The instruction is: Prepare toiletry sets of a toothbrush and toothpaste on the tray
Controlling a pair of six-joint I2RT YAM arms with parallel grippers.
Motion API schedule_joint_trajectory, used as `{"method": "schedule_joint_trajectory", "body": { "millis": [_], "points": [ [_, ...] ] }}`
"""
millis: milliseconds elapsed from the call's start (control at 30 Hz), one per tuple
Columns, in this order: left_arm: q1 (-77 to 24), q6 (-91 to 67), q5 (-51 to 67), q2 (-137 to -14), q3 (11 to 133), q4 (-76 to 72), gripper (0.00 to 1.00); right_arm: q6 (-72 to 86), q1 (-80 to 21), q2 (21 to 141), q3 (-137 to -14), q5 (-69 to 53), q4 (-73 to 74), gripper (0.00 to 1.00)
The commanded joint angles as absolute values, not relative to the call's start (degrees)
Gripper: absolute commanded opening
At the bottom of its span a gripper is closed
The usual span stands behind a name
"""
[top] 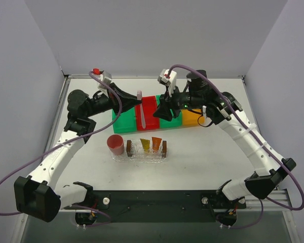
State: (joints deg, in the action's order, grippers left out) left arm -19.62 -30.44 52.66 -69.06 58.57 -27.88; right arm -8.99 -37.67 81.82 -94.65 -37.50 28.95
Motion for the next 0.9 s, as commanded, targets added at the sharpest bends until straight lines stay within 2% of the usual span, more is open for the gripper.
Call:
{"method": "schedule_joint_trajectory", "body": {
  "millis": [0, 333, 667, 867],
  "points": [
    [-17.32, -27.34, 51.16, -64.17, 56.87, -26.73, 0.00, -10.02, -35.51, 78.23, -94.04, -37.18, 27.60, 0.38],
    [-16.61, -17.41, 39.47, -57.22, 50.02, -19.34, 0.00, -10.19, -31.29, 77.78, -92.81, -36.48, 27.07, 0.37],
    [-16.61, -17.58, 32.70, -54.58, 40.88, -24.69, 0.00, -10.55, -28.21, 78.75, -91.06, -35.86, 27.16, 0.35],
    [-16.52, -20.30, 32.17, -54.49, 38.41, -28.65, 0.00, -7.48, -28.39, 79.10, -90.35, -40.42, 24.36, 0.34]
  ]
}}
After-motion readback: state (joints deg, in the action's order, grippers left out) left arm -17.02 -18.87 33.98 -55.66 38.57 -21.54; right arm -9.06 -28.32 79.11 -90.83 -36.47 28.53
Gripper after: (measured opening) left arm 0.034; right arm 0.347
